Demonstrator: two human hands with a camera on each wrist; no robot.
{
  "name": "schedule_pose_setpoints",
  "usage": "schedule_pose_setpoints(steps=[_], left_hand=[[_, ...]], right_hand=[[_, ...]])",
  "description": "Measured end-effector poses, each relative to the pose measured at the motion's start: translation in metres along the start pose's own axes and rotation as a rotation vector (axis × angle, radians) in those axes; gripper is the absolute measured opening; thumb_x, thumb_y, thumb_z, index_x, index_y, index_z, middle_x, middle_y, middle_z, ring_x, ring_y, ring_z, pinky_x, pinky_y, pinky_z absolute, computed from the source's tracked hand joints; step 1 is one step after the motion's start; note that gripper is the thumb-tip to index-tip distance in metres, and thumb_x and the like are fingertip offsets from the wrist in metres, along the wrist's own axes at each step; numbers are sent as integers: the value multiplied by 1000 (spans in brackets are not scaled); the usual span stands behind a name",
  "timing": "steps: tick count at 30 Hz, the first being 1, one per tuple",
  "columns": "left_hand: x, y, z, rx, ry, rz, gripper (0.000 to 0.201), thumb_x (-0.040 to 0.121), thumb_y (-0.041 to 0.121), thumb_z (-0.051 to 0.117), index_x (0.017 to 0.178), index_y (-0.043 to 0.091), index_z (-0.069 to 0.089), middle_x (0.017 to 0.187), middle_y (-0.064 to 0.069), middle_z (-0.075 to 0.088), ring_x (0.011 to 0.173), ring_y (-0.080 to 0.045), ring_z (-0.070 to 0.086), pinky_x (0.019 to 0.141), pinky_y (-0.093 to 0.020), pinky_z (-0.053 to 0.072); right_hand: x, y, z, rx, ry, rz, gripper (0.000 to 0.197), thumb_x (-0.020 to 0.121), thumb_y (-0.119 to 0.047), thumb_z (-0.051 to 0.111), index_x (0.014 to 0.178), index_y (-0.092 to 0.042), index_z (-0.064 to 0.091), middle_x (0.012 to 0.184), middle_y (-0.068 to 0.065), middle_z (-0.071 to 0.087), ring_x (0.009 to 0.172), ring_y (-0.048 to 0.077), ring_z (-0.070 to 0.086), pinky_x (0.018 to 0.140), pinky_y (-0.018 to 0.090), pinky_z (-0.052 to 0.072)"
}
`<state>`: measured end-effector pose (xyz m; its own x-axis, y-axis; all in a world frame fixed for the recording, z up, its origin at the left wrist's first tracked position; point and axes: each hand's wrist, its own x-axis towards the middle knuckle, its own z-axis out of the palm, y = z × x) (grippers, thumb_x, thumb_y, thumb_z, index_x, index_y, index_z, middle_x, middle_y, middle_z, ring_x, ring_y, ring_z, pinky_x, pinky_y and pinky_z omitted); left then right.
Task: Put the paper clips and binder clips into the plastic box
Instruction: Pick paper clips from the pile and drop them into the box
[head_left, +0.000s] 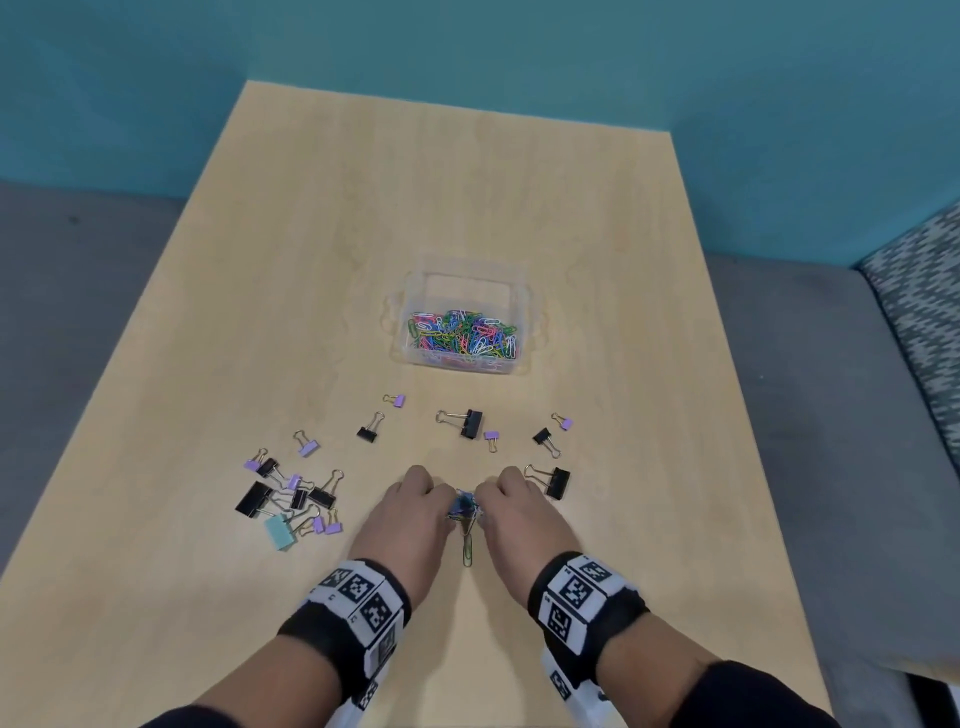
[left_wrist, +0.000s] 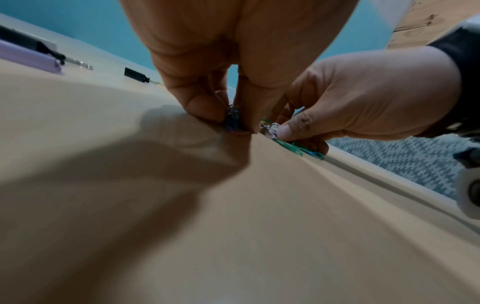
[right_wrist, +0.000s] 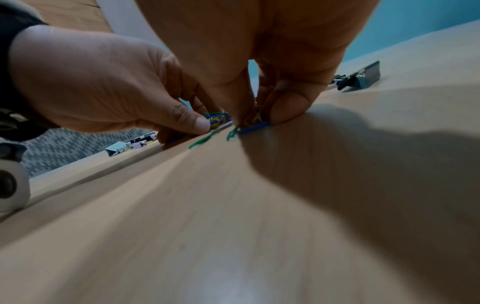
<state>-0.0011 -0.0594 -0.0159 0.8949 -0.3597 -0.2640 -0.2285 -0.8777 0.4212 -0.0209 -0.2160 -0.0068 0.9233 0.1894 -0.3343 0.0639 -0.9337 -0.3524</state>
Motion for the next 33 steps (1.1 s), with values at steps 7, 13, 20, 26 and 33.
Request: schedule_pose_setpoints(steps=[7,13,20,26,33], left_hand=[[3,-7,-9,-7,20,49,16,76,8,71,73,14,56,76,1,45,50,-16,36,44,-27,32],[0,-12,-14,-70,-46,-47,7,90,17,53,84,16,58,86,4,45,67,-21,52,62,-33,46],[0,-15,-36,-364,-58,-166,16,83,19,64,71,29,62,77,8,55,66,-8,55,64,-29,46],[45,-5,-97,-680,51,-261,19,80,6,67,68,21,65,59,2,59,46,-13,58,50,-23,47],[143,10,-153,-596,296,-136,9,79,13,66,71,18,65,64,1,63,59,-25,66,63,-35,55]], right_hand=[[5,4,-14,-13,-80,6,16,85,-1,50,92,-14,45,100,8,45,68,23,34,52,34,27],[8,2,-30,-38,-160,34,16,84,-4,42,83,-19,36,89,4,39,69,26,34,46,29,14],[11,14,-41,304,-198,149,9,80,-12,47,75,-20,49,73,-4,56,69,18,54,59,32,41],[50,19,-99,807,16,265,10,79,-7,57,72,-14,58,54,-2,53,45,17,49,49,36,50],[135,15,-162,697,320,189,9,74,-11,57,68,-18,58,60,4,62,59,30,63,60,50,57]])
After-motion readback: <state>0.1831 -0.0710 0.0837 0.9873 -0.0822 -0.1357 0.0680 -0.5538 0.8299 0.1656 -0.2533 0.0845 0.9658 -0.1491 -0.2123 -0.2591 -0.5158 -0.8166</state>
